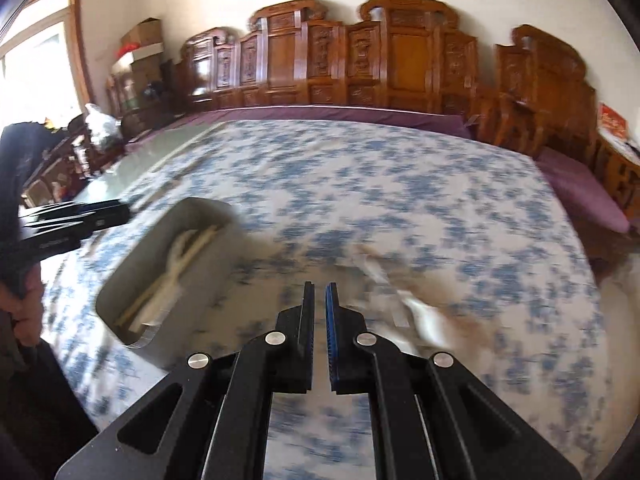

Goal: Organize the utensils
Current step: 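Move the right gripper toward the metal spoon and forks, then close the right gripper on the metal spoon handle in the pile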

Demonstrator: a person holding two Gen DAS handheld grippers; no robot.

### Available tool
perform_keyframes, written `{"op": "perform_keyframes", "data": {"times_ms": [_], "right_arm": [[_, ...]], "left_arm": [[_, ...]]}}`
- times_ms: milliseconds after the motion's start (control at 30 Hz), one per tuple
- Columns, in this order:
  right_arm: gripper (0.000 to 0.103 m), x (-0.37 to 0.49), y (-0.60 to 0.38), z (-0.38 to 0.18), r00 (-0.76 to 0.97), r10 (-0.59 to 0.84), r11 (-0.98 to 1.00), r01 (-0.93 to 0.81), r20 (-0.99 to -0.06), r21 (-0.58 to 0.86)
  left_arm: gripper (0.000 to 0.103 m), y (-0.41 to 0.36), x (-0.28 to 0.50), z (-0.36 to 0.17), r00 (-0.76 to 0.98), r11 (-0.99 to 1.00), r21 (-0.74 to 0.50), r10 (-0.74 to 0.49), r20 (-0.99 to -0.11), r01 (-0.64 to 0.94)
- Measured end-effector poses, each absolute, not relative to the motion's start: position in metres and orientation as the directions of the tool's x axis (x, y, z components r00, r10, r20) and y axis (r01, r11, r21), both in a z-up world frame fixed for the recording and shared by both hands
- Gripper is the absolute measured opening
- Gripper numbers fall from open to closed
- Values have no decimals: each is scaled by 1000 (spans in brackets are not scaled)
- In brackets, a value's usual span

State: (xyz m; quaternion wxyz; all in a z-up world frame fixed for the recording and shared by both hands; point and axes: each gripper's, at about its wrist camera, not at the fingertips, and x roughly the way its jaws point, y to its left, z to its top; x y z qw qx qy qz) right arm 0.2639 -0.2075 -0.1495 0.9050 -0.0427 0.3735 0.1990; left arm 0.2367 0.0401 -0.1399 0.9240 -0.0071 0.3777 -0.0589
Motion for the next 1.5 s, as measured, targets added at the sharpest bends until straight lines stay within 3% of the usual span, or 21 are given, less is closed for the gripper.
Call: {"op": "perform_keyframes", "data": {"times_ms": [100, 267, 367, 600, 700, 867, 1200, 1300, 1367, 1500], "right_arm": [[8, 271, -237, -153, 660, 272, 937, -347, -700, 37], [20, 282, -274, -171, 656, 207, 958, -286, -725, 15], [20, 285, -281, -185, 644, 191, 964, -265, -741, 17], [21, 298, -264, -209, 605, 221, 950, -312, -765, 28], [28, 307, -245, -212, 588, 255, 930, -366, -767, 29], [29, 323, -210, -218, 539, 294, 888, -460, -789, 16], [29, 342, -175, -234, 432, 223, 813, -577, -874, -78], [27, 342, -172, -235, 417, 195, 802, -589, -888, -101], [14, 339, -168, -236, 430, 161, 784, -602, -888, -149], [14, 335, -162, -238, 444, 126, 751, -627, -887, -207]], "left_arm": [[46, 32, 236, -140, 710, 992, -56, -121, -693, 114], [54, 21, 236, -143, 708, 990, -57, -132, -693, 129], [56, 13, 234, -144, 708, 988, -52, -140, -692, 144], [56, 1, 230, -145, 705, 984, -55, -159, -691, 168], [56, -4, 228, -145, 708, 983, -52, -164, -687, 176], [56, -8, 228, -148, 703, 982, -45, -162, -692, 182], [56, -11, 225, -147, 705, 979, -38, -169, -688, 199], [56, -11, 225, -146, 707, 979, -42, -173, -686, 199], [56, -11, 224, -145, 709, 979, -41, -174, -684, 201], [56, -12, 223, -146, 708, 979, -34, -171, -685, 203]]}}
